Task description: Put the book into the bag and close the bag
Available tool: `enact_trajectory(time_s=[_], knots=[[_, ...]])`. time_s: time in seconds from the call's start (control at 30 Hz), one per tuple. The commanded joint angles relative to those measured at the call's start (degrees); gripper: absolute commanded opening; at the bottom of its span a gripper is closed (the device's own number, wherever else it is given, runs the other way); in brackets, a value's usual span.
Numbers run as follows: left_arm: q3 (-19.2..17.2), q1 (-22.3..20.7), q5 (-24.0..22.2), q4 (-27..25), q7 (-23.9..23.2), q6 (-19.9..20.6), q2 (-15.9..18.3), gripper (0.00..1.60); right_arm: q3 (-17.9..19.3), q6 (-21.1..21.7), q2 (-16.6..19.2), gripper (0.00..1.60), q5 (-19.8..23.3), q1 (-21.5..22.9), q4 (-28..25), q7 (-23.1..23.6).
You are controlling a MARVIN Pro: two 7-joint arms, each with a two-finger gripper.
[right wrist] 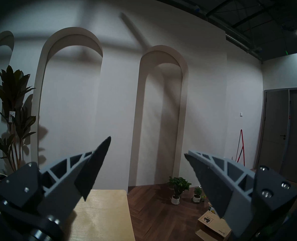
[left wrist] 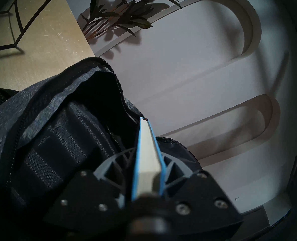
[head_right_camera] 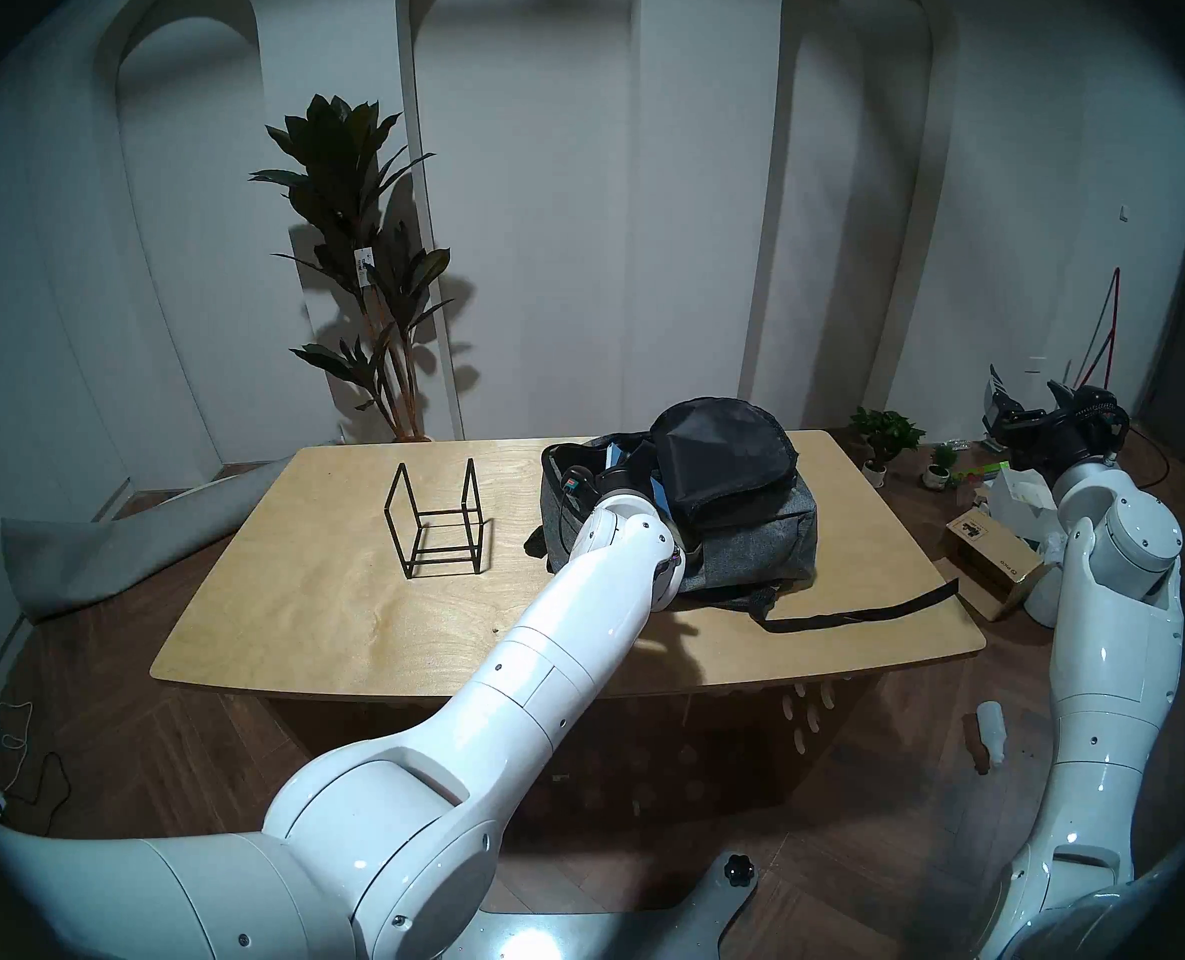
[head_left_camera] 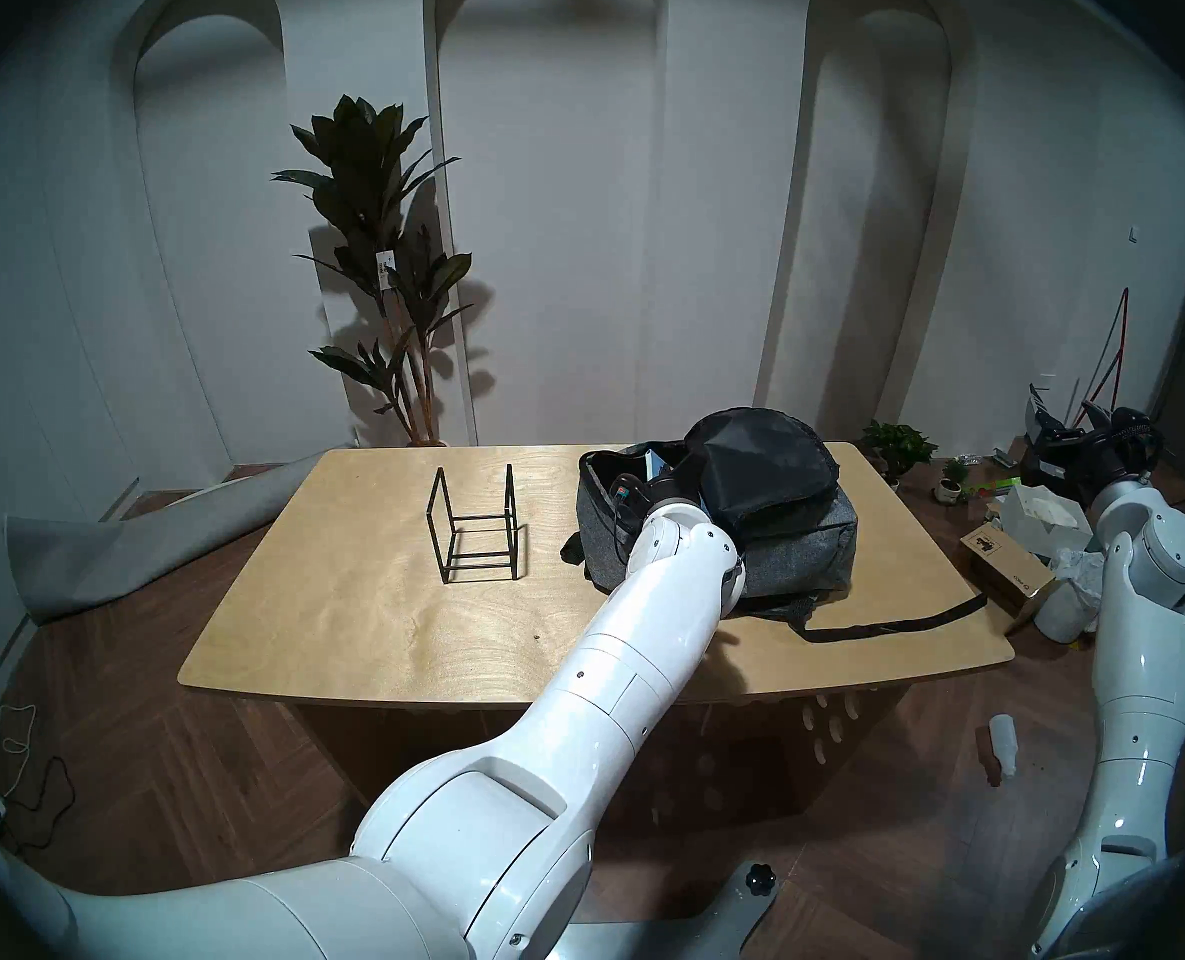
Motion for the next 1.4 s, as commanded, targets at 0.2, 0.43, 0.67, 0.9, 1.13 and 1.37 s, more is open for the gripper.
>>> enact_trajectory(time_s=[0.2,0.43,0.67,0.9,1.13,1.37], knots=[[1.3,-3.0,2.6,-1.8,1.9,0.5,0.4,1.6,-0.9,-1.1,0.3,1.6,0.1,1.6,-0.5,-0.6],[4.2,-3.6,7.4,-1.9,5.3,-0.2,1.7,1.6,-1.3,-1.1,0.1,1.6,0.4,1.7,-0.6,-0.9],[8.3,-4.6,13.6,-2.1,9.2,0.3,3.8,1.6,-1.6,-1.1,-0.4,1.6,0.8,1.4,-1.0,-1.2],[9.9,-3.9,11.8,-3.7,8.9,6.6,3.2,1.6,-1.5,-1.3,-0.7,1.6,1.1,1.3,-1.3,-1.6],[9.8,-4.5,8.6,-2.5,8.1,14.1,2.9,1.6,-0.8,-1.5,-0.5,1.6,1.3,1.0,-1.1,-1.7],[18.9,-7.4,18.4,-0.1,10.3,17.3,5.3,1.6,-0.4,-1.4,-0.4,1.6,1.5,1.1,-0.2,-1.8]])
